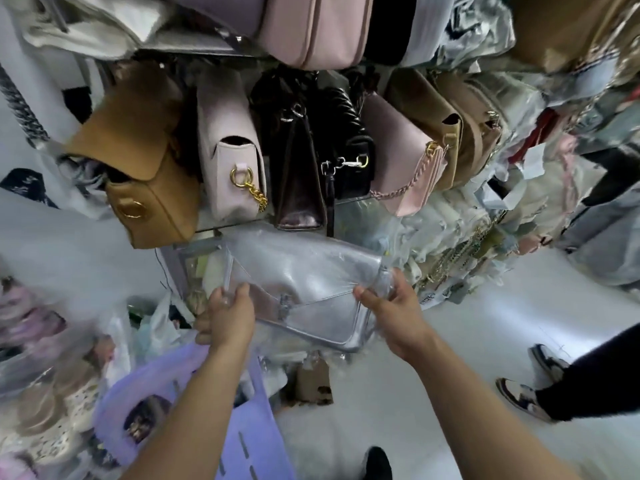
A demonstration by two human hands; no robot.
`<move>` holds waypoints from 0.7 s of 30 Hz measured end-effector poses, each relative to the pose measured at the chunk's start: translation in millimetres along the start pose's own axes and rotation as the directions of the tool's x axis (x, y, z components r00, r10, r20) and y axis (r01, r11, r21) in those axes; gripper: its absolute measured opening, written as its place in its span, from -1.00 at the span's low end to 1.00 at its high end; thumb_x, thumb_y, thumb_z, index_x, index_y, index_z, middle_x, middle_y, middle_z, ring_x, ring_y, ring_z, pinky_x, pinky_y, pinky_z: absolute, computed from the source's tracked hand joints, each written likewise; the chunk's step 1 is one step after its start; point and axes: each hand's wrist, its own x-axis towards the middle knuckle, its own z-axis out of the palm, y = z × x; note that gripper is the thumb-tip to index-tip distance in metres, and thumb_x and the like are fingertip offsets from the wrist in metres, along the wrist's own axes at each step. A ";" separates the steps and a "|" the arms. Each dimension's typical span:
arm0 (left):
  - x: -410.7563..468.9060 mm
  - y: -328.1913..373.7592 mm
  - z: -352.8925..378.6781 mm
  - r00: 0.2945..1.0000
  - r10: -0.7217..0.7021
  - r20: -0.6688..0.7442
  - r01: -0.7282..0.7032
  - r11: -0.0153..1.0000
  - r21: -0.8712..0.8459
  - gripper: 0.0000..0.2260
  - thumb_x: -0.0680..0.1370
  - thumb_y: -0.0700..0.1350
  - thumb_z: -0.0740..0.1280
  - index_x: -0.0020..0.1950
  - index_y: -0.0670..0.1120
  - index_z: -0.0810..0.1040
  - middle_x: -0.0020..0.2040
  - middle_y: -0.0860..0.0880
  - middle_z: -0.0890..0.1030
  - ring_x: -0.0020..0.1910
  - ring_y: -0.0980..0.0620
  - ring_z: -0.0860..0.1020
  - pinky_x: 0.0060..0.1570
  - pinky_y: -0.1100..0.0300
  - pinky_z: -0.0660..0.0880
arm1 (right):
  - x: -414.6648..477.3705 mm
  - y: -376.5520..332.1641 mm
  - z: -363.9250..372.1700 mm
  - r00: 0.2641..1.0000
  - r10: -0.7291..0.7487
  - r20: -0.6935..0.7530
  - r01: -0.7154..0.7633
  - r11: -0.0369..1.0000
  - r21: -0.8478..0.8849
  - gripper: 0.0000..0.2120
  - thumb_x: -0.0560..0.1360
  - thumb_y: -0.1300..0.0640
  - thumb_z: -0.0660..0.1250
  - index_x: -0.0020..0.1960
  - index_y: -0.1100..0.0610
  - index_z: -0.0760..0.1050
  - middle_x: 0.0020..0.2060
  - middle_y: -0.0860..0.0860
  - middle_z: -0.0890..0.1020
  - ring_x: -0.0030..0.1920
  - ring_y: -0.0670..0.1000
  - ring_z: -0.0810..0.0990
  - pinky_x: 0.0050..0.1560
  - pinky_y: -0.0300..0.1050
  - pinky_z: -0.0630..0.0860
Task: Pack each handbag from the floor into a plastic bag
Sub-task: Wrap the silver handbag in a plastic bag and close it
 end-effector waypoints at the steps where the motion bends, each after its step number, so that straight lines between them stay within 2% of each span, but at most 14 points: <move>1: 2.0 4.6 7.4 1.000 0.015 0.024 -0.015 1.000 0.000 -0.48 0.63 0.14 0.19 0.54 -0.06 0.27 0.50 -0.21 0.28 0.44 -0.22 0.23 0.19 0.05 0.25 | 7.5 0.2 0.4 1.000 0.000 -0.010 0.000 1.000 -0.011 -0.62 0.52 0.33 0.47 0.25 0.08 0.47 0.14 0.12 0.70 0.18 0.11 0.69 0.18 -0.03 0.60; 2: 5.2 5.8 16.2 0.997 0.037 0.061 -0.036 0.999 -0.023 -0.45 0.60 0.17 0.22 0.53 -0.04 0.28 0.48 -0.21 0.31 0.42 -0.23 0.28 0.23 0.04 0.30 | 14.9 1.9 0.2 1.000 -0.003 -0.019 0.002 1.000 -0.027 -0.64 0.52 0.33 0.47 0.24 0.10 0.47 0.13 0.13 0.70 0.18 0.14 0.69 0.14 -0.05 0.61; 4: 9.2 7.2 32.8 0.987 0.087 0.132 -0.079 0.995 -0.065 -0.41 0.49 0.24 0.29 0.44 0.00 0.37 0.38 -0.17 0.46 0.32 -0.21 0.43 0.26 -0.04 0.45 | 27.8 4.4 -0.8 1.000 -0.001 -0.030 0.000 0.999 -0.041 -0.64 0.52 0.34 0.47 0.24 0.15 0.46 0.13 0.15 0.70 0.18 0.18 0.69 0.17 0.03 0.63; 5: 9.8 8.5 40.9 0.983 0.104 0.154 -0.091 0.992 -0.086 -0.47 0.50 0.21 0.32 0.40 0.02 0.40 0.32 -0.13 0.50 0.26 -0.18 0.48 0.21 -0.05 0.50 | 33.9 6.4 -1.9 0.999 0.012 -0.042 -0.013 0.999 -0.035 -0.63 0.52 0.33 0.48 0.25 0.15 0.45 0.15 0.14 0.69 0.18 0.17 0.69 0.22 0.10 0.61; 7: 9.3 14.1 56.5 0.973 0.131 0.192 -0.110 0.987 -0.116 -0.63 0.54 0.11 0.37 0.32 0.07 0.44 0.26 -0.06 0.53 0.15 -0.11 0.56 0.05 0.06 0.55 | 43.1 7.4 -3.6 0.996 0.033 -0.079 -0.035 0.999 -0.014 -0.51 0.48 0.28 0.52 0.32 0.13 0.41 0.24 0.14 0.65 0.22 0.15 0.66 0.32 0.19 0.54; 9: 7.7 23.2 70.1 0.958 0.173 0.227 -0.152 0.983 -0.105 -0.68 0.55 0.06 0.40 0.27 0.07 0.47 0.24 -0.03 0.58 0.10 -0.06 0.60 -0.04 0.15 0.52 | 53.9 8.3 -8.8 0.992 0.045 -0.119 -0.042 0.999 0.030 -0.38 0.44 0.24 0.54 0.42 0.16 0.37 0.27 0.19 0.62 0.26 0.21 0.63 0.35 0.29 0.51; 12: 4.4 37.1 85.8 0.942 0.218 0.256 -0.206 0.976 -0.076 -0.54 0.54 0.07 0.42 0.42 0.03 0.45 0.28 0.03 0.54 0.17 0.01 0.54 0.06 0.18 0.45 | 70.4 4.7 -18.4 0.990 0.036 -0.136 -0.027 0.998 0.065 -0.59 0.50 0.31 0.49 0.28 0.13 0.45 0.14 0.15 0.68 0.21 0.21 0.65 0.33 0.27 0.53; 14: 1.6 44.7 97.3 0.941 0.244 0.233 -0.245 0.969 -0.025 -0.50 0.54 0.10 0.41 0.45 0.06 0.42 0.30 0.01 0.48 0.26 -0.03 0.49 0.14 0.13 0.45 | 81.8 1.1 -22.9 0.992 0.031 -0.119 -0.019 0.995 0.098 -0.66 0.53 0.36 0.45 0.21 0.09 0.48 0.07 0.10 0.70 0.15 0.14 0.68 0.31 0.18 0.56; 17: -8.1 53.0 111.3 0.963 0.205 0.175 -0.234 0.959 0.160 -0.43 0.54 0.23 0.33 0.51 0.15 0.28 0.33 -0.07 0.43 0.32 -0.20 0.42 0.27 -0.02 0.45 | 95.6 -3.0 -22.0 0.992 0.028 -0.124 -0.013 0.993 0.120 -0.67 0.53 0.38 0.44 0.17 0.07 0.48 0.06 0.09 0.70 0.13 0.12 0.68 0.23 0.06 0.60; 19: -10.7 55.1 123.0 0.974 0.087 0.208 -0.123 0.978 0.169 -0.31 0.48 0.35 0.26 0.54 0.25 0.07 0.42 -0.12 0.39 0.27 -0.27 0.46 0.20 -0.16 0.52 | 102.8 -2.8 -18.0 0.992 0.026 -0.123 -0.013 0.995 0.103 -0.71 0.53 0.40 0.43 0.08 0.07 0.47 0.00 0.13 0.70 0.04 0.11 0.69 0.14 0.02 0.63; 21: -16.3 59.6 135.3 0.969 0.013 0.245 -0.046 0.991 0.129 -0.17 0.41 0.45 0.24 0.56 0.28 -0.08 0.53 -0.13 0.27 0.34 -0.29 0.44 0.21 -0.23 0.51 | 108.8 2.7 -15.5 0.990 0.041 -0.136 -0.029 0.995 0.092 -0.72 0.52 0.40 0.43 0.04 0.09 0.46 -0.04 0.17 0.68 -0.05 0.08 0.67 0.01 -0.04 0.65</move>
